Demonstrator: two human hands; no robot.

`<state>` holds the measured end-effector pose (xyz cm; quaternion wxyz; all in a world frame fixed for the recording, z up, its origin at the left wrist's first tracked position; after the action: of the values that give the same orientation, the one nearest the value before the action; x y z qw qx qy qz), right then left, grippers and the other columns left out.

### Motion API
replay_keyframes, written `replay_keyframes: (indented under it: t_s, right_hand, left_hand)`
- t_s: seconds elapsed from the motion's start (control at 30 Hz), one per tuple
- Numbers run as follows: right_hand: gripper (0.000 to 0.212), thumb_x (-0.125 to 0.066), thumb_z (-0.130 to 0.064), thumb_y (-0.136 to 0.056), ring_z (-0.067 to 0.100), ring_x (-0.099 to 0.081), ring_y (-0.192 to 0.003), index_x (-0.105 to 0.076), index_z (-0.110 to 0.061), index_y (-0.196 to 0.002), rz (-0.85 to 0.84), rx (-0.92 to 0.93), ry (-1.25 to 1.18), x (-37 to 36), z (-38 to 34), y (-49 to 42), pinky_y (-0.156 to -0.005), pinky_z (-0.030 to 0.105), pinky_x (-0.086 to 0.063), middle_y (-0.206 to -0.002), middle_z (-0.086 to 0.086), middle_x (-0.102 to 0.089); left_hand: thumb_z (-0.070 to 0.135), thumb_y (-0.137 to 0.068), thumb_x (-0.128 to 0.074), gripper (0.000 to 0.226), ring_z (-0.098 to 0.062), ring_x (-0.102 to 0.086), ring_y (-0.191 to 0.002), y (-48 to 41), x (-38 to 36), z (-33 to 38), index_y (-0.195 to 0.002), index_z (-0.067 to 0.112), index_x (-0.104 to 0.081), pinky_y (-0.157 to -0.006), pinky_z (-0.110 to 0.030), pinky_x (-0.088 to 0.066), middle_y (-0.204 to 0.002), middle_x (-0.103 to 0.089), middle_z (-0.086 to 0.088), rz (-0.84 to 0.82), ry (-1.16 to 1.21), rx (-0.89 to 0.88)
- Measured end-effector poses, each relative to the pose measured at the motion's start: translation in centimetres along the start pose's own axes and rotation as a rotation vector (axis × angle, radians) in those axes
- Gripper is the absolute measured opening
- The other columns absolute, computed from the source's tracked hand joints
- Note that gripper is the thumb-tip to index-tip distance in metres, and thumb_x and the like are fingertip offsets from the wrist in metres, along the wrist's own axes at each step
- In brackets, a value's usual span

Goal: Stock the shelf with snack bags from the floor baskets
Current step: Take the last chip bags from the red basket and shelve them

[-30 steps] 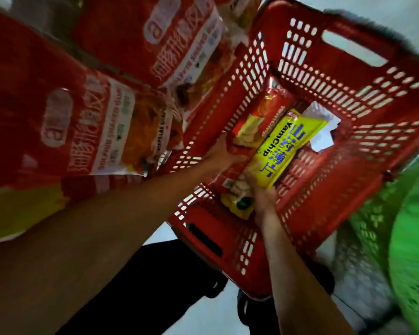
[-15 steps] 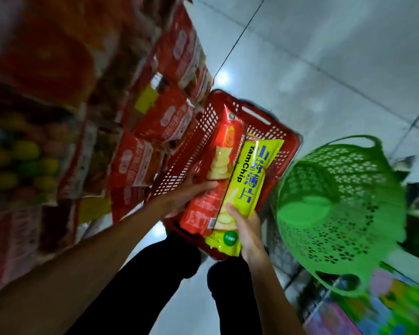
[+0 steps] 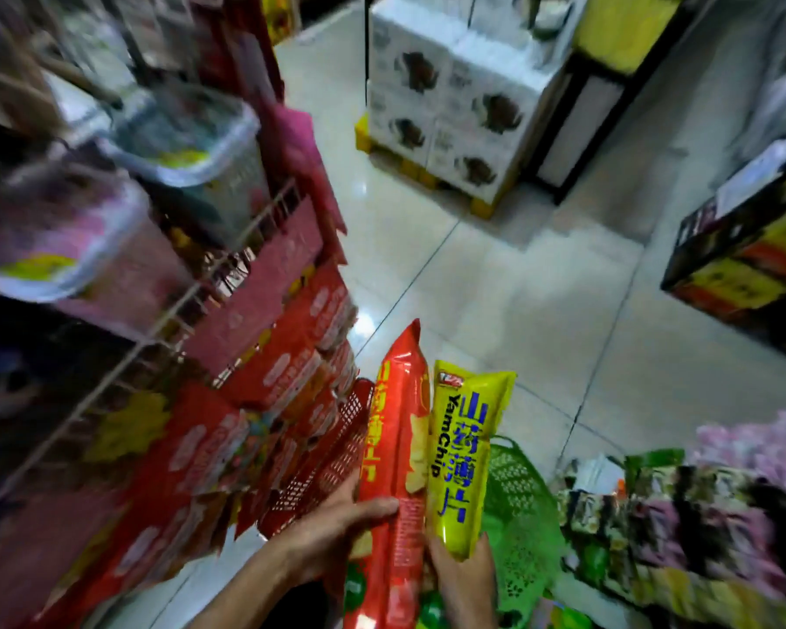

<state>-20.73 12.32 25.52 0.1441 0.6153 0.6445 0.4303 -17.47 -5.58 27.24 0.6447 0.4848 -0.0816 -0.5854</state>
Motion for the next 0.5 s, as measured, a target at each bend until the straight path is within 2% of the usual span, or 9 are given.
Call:
replay_keyframes:
  t_s: [0.1, 0.2, 0.27, 0.3, 0.33, 0.4, 0.43, 0.47, 0.5]
  right_hand:
    - [0.080, -0.091, -0.056, -0.038, 0.023, -0.072, -0.087, -0.068, -0.014, -0.103, -0.044, 0.085, -0.025, 3.4, -4.0, 3.1, -0.088, 0.044, -0.055, -0.090, 0.004, -0.077]
    - [0.093, -0.085, -0.052, -0.026, 0.027, -0.072, -0.080, -0.068, -0.007, -0.105, -0.146, 0.163, -0.107, 6.5, -8.5, 6.1, -0.076, 0.039, -0.056, -0.089, 0.013, -0.077]
    - [0.089, -0.090, -0.045, -0.031, 0.027, -0.070, -0.072, -0.066, -0.005, -0.107, -0.253, 0.238, -0.133, 7.9, -12.0, 8.8, -0.069, 0.034, -0.054, -0.088, 0.017, -0.075]
    - [0.083, -0.090, -0.040, -0.034, 0.026, -0.071, -0.068, -0.065, -0.005, -0.106, -0.313, 0.280, -0.129, 8.4, -13.8, 10.6, -0.064, 0.033, -0.055, -0.087, 0.017, -0.075]
    - [0.079, -0.090, -0.037, -0.037, 0.025, -0.072, -0.068, -0.065, -0.006, -0.106, -0.367, 0.341, -0.109, 8.7, -15.3, 12.3, -0.062, 0.035, -0.058, -0.087, 0.017, -0.076]
    - [0.079, -0.091, -0.042, -0.043, 0.032, -0.074, -0.079, -0.065, -0.010, -0.110, -0.456, 0.448, -0.072, 9.1, -18.0, 15.7, -0.072, 0.050, -0.060, -0.092, 0.017, -0.076]
    - [0.077, -0.091, -0.041, -0.047, 0.037, -0.074, -0.080, -0.064, -0.011, -0.113, -0.493, 0.471, -0.079, 9.2, -19.2, 17.3, -0.074, 0.058, -0.059, -0.093, 0.018, -0.076]
    - [0.072, -0.091, -0.036, -0.054, 0.039, -0.073, -0.077, -0.062, -0.010, -0.114, -0.515, 0.504, -0.084, 9.4, -20.1, 18.8, -0.071, 0.060, -0.059, -0.092, 0.019, -0.075]
    - [0.064, -0.090, -0.029, -0.062, 0.038, -0.072, -0.072, -0.061, -0.007, -0.115, -0.541, 0.536, -0.084, 9.5, -21.1, 20.3, -0.064, 0.057, -0.060, -0.089, 0.019, -0.075]
  left_hand:
    - [0.016, -0.066, -0.082, 0.076, -0.033, -0.068, -0.105, 5.1, -3.0, 4.3, -0.133, 0.017, -0.046, -0.082, -0.041, -0.058, -0.122, -0.068, -0.021, 0.071, -0.049, -0.129]
    - [0.032, -0.056, -0.083, 0.087, -0.010, -0.071, -0.091, 9.7, -5.5, 8.3, -0.131, 0.016, -0.041, -0.074, -0.025, -0.056, -0.117, -0.066, -0.016, 0.153, -0.152, -0.285]
    - [0.037, -0.064, -0.077, 0.082, 0.002, -0.067, -0.088, 12.6, -7.4, 10.6, -0.133, 0.015, -0.038, -0.075, -0.016, -0.052, -0.117, -0.063, -0.006, 0.162, -0.219, -0.366]
    - [0.039, -0.066, -0.075, 0.081, 0.001, -0.066, -0.091, 13.9, -8.0, 11.3, -0.134, 0.015, -0.037, -0.079, -0.017, -0.052, -0.119, -0.062, -0.005, 0.169, -0.225, -0.400]
    - [0.041, -0.067, -0.075, 0.082, -0.004, -0.065, -0.096, 15.3, -8.6, 12.0, -0.135, 0.016, -0.038, -0.086, -0.023, -0.054, -0.121, -0.063, -0.006, 0.177, -0.227, -0.425]
    - [0.041, -0.067, -0.078, 0.079, -0.015, -0.063, -0.106, 17.7, -9.3, 13.1, -0.135, 0.024, -0.040, -0.099, -0.040, -0.051, -0.125, -0.063, -0.010, 0.177, -0.212, -0.471]
    - [0.039, -0.065, -0.079, 0.078, -0.018, -0.063, -0.106, 18.4, -9.3, 13.9, -0.133, 0.026, -0.042, -0.098, -0.042, -0.051, -0.124, -0.063, -0.010, 0.183, -0.207, -0.484]
    - [0.039, -0.062, -0.080, 0.079, -0.020, -0.062, -0.105, 19.9, -9.3, 14.6, -0.131, 0.026, -0.044, -0.092, -0.037, -0.054, -0.120, -0.064, -0.009, 0.213, -0.220, -0.503]
    - [0.040, -0.057, -0.082, 0.082, -0.020, -0.061, -0.102, 21.1, -9.3, 15.2, -0.129, 0.024, -0.046, -0.084, -0.030, -0.054, -0.115, -0.064, -0.007, 0.214, -0.201, -0.518]
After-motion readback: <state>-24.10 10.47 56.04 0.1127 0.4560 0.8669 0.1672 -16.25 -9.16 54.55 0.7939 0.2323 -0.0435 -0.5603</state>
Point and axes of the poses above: each hand's wrist, its own y-axis away from the middle knuckle, its own x-axis out of the back of the hand, z = x × y, the point moved 6 cm from there along -y, towards the middle knuckle
